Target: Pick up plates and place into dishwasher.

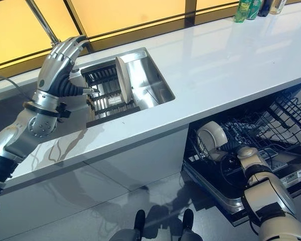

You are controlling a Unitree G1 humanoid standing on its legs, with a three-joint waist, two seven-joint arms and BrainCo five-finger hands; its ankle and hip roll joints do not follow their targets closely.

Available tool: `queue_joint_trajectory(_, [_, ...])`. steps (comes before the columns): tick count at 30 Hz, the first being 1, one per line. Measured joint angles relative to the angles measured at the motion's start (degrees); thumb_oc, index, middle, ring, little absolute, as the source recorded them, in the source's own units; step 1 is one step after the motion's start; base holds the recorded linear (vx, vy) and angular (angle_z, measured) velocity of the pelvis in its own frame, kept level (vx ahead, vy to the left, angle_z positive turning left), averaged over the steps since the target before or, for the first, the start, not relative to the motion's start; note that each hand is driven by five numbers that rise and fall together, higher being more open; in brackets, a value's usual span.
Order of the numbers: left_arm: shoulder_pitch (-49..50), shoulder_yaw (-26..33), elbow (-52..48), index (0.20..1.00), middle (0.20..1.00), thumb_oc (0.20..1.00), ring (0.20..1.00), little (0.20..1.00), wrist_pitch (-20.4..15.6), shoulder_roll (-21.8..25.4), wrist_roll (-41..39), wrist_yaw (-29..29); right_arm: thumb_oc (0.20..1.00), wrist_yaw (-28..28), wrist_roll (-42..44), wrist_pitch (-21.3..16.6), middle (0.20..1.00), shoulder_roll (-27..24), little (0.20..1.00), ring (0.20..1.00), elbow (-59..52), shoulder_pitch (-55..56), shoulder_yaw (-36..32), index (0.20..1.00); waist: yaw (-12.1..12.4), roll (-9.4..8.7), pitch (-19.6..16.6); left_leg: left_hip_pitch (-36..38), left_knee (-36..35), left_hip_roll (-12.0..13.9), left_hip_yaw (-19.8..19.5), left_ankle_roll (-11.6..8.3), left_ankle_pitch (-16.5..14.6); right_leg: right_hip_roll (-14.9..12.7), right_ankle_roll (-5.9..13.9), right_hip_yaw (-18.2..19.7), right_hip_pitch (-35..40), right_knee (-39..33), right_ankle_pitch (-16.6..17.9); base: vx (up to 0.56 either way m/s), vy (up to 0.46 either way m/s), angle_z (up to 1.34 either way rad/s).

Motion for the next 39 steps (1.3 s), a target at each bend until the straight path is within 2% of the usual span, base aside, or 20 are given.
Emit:
queue_joint_trajectory(8, [0.0,0.01,-0.1,1.0,1.0,1.0,1.0,1.0,0.98,0.1,0.03,-0.06,1.0,-7.26,0.13,-0.26,1.0,-1.31,1.0,1.0,-6.05,0.37,-0.28,1.0,-0.14,0.44,1.94,0.74,0.01,-0.03,-0.03,-0.01,-0.03,-0.01,-0.02,-0.1,0.77,0.17,-0.03,0.01,0.005,0.0])
queue_joint_trajectory(13, [0.91,0.82,-0.11,1.0,1.0,1.0,1.0,1.0,1.18,0.54,0.04,0.05,1.0,-14.53,0.64,1.6,1.0,-7.02,1.0,1.0,-23.82,5.93,-3.57,1.0,-0.58,-0.18,2.31,2.45,0.02,-0.03,0.01,0.06,-0.18,0.01,0.16,-0.1,2.47,0.26,-0.35,0.06,0.009,0.01])
queue_joint_trajectory(15, [3.77,3.27,-0.33,1.0,1.0,1.0,1.0,1.0,1.16,0.64,0.07,0.4,1.0,-18.16,1.43,2.56,1.0,-8.09,1.0,1.0,-32.76,9.31,-6.41,1.0,-1.71,-0.73,2.5,3.4,0.0,-0.04,-0.02,0.02,-0.6,0.01,0.3,-0.05,3.55,0.27,-0.76,0.1,0.019,0.01])
queue_joint_trajectory(18, [10.68,8.57,-1.34,1.0,1.0,1.0,1.0,1.0,1.01,0.46,0.08,1.98,1.0,-25.3,1.39,2.38,1.0,-8.07,1.0,1.0,-47.16,19.0,-14.7,1.0,-2.69,-1.47,2.65,4.7,0.01,-0.07,0.36,0.14,-1.07,0.06,0.34,0.85,4.46,0.3,-1.03,0.1,0.035,-0.06])
queue_joint_trajectory(20, [17.09,13.3,-2.15,1.0,1.0,1.0,1.0,1.0,0.75,-0.51,0.29,3.41,1.0,-28.57,-1.16,0.89,1.0,-6.18,1.0,1.0,-54.97,26.92,-20.93,1.0,-3.42,-1.91,2.42,5.76,-0.02,-0.1,0.99,0.36,-1.56,0.05,0.41,1.56,5.13,0.29,-1.26,0.11,0.037,-0.16])
queue_joint_trajectory(22, [23.09,18.61,-3.71,1.0,1.0,1.0,1.0,1.0,0.74,-3.49,0.36,4.69,1.0,-30.51,-4.76,-1.82,1.0,-3.97,1.0,1.0,-61.97,35.4,-25.3,1.0,-4.14,-2.44,2.09,7.02,-0.04,-0.1,1.72,0.49,-2.07,0.08,0.55,2.35,6.03,0.29,-1.5,0.08,0.026,-0.2])
queue_joint_trajectory(24, [25.74,21.1,-3.88,1.0,1.0,1.0,1.0,1.0,0.96,-5.06,2.04,4.99,1.0,-30.86,-7.29,-4.2,1.0,-2.6,1.0,1.0,-63.86,38.95,-25.89,1.0,-4.89,-3.5,1.33,7.77,-0.07,-0.08,2.32,0.81,-2.57,0.09,0.59,2.86,6.68,0.29,-1.61,0.07,0.024,-0.16])
queue_joint_trajectory(27, [26.33,21.29,-4.04,1.0,1.0,1.0,1.0,1.0,1.07,-5.13,4.7,4.92,1.0,-30.98,-8.99,-8.82,1.0,-1.52,1.0,1.0,-67.58,41.51,-27.5,1.0,-6.43,-4.79,-0.72,7.9,-0.09,-0.04,3.08,0.86,-2.75,0.1,0.63,3.4,6.78,0.29,-1.56,0.07,0.028,-0.11])
queue_joint_trajectory(31, [26.34,21.28,-3.77,1.0,1.0,1.0,1.0,1.0,1.5,-5.02,5.92,4.47,1.0,-29.8,-9.07,-13.11,1.0,-2.08,1.0,1.0,-71.46,41.48,-28.04,1.0,-7.5,-4.97,-4.21,8.85,-0.1,0.02,3.97,0.81,-3.06,0.2,0.64,4.32,7.18,0.14,-1.56,0.09,0.033,-0.11])
queue_joint_trajectory(39, [26.3,20.2,0.06,1.0,1.0,1.0,1.0,1.0,3.09,-0.58,7.03,3.5,1.0,-25.51,-8.96,-14.55,1.0,-7.26,1.0,1.0,-73.37,41.6,-28.04,1.0,-7.85,-4.01,-6.48,8.81,-0.1,0.05,4.77,0.85,-3.0,0.22,0.68,5.12,6.7,0.03,-1.52,0.1,0.041,-0.05])
